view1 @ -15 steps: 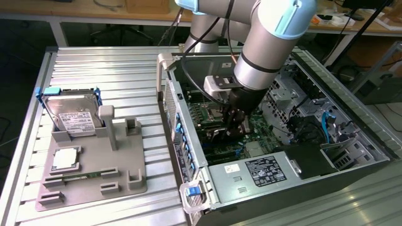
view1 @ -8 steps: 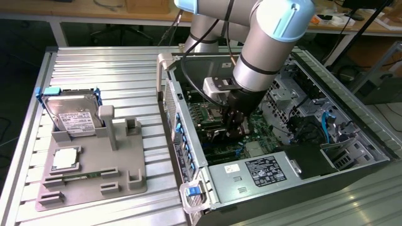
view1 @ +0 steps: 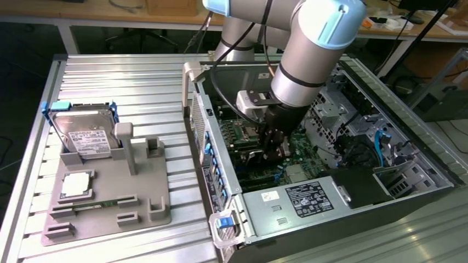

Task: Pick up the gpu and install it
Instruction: 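Insert the gpu into the slot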

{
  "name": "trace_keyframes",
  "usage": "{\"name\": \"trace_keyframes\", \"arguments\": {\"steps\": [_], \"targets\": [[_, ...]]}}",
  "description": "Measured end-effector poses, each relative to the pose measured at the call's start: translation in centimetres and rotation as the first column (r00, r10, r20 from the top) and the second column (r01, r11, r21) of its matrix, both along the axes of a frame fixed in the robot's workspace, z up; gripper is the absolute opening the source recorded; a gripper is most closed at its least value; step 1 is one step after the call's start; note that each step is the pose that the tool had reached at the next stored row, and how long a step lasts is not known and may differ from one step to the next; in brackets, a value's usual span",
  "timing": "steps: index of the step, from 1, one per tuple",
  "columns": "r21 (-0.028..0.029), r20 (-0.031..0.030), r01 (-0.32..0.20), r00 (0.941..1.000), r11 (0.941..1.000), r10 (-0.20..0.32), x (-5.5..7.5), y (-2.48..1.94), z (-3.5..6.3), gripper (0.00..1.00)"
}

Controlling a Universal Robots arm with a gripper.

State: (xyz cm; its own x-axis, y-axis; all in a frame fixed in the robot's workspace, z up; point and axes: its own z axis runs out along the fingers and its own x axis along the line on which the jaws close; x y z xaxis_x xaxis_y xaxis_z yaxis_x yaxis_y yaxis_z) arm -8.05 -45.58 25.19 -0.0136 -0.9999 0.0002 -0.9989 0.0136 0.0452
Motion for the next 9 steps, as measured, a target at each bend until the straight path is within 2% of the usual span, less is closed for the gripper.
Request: {"name": "trace_keyframes", "arguments": {"steps": [9], "targets": [[-0.0003,0.0057,0.0,1.0,1.0,0.0,-0.53,0.0,-0.57,0.27]]}}
